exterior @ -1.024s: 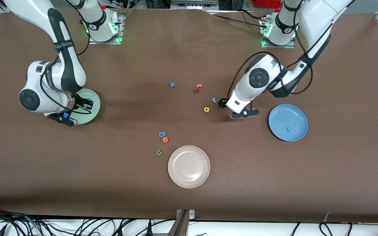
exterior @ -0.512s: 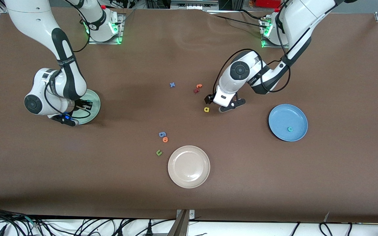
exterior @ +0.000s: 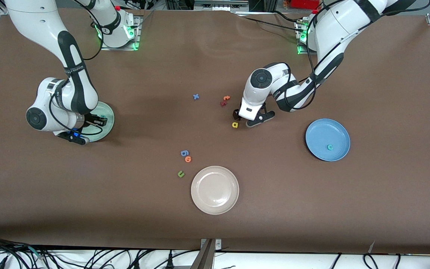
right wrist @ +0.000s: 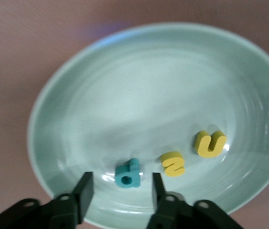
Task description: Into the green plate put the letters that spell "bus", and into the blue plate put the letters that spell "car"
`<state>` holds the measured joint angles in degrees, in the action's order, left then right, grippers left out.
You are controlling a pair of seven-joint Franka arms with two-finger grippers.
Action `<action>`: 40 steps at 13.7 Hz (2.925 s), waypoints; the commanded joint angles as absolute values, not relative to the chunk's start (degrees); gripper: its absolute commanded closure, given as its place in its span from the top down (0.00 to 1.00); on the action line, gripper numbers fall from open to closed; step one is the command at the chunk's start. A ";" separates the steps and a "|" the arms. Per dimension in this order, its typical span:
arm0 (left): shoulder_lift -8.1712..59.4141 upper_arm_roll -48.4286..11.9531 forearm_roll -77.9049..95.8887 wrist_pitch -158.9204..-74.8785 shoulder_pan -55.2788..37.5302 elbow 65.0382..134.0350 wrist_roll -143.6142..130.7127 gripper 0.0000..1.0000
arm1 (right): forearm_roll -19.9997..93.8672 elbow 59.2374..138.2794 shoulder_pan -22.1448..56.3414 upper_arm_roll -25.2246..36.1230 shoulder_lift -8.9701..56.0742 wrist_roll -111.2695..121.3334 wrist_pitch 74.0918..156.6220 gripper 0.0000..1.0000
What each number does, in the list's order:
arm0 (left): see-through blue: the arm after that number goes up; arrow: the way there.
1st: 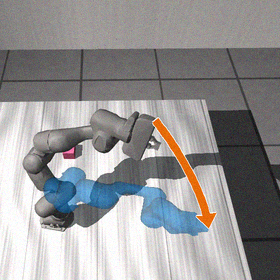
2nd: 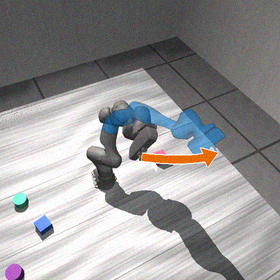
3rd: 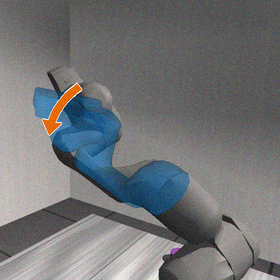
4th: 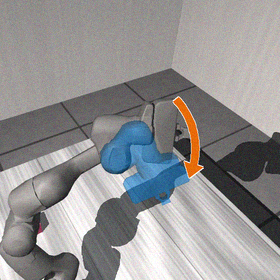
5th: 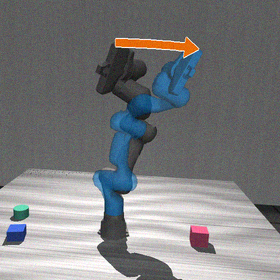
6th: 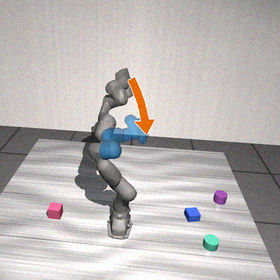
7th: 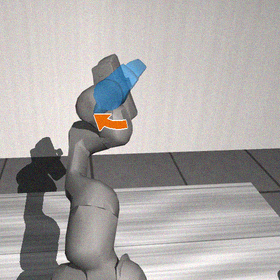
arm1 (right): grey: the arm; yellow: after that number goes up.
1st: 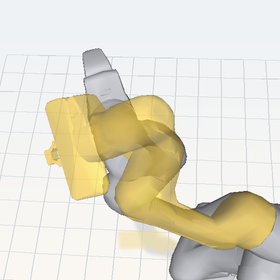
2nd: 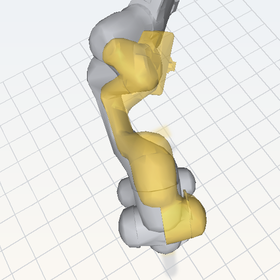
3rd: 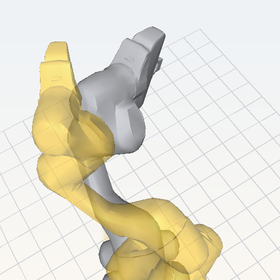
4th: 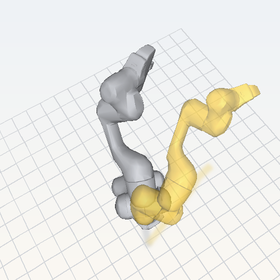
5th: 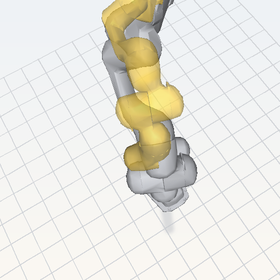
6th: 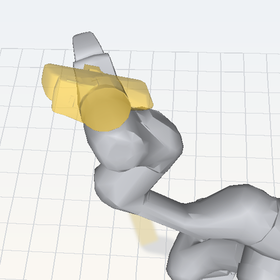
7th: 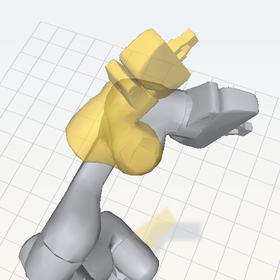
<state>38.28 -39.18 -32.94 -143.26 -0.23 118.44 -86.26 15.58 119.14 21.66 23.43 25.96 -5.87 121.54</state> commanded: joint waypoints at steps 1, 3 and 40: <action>38.41 -38.85 -34.98 -143.35 -1.67 117.60 -89.47 0.65 | 16.61 114.11 21.62 23.90 21.63 -5.18 113.24 0.98; 38.50 -38.76 -34.98 -143.09 -2.02 117.07 -90.17 0.59 | 16.26 106.21 21.62 25.92 21.36 -5.19 104.20 0.98; 38.06 -35.51 -24.61 -104.06 22.50 96.95 -4.49 1.00 | -1.85 93.61 1.67 0.09 8.35 -4.83 96.25 1.00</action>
<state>38.83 -35.11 -23.57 -104.64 22.34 96.56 -7.29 -0.80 92.37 2.59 1.61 10.19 -2.56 97.31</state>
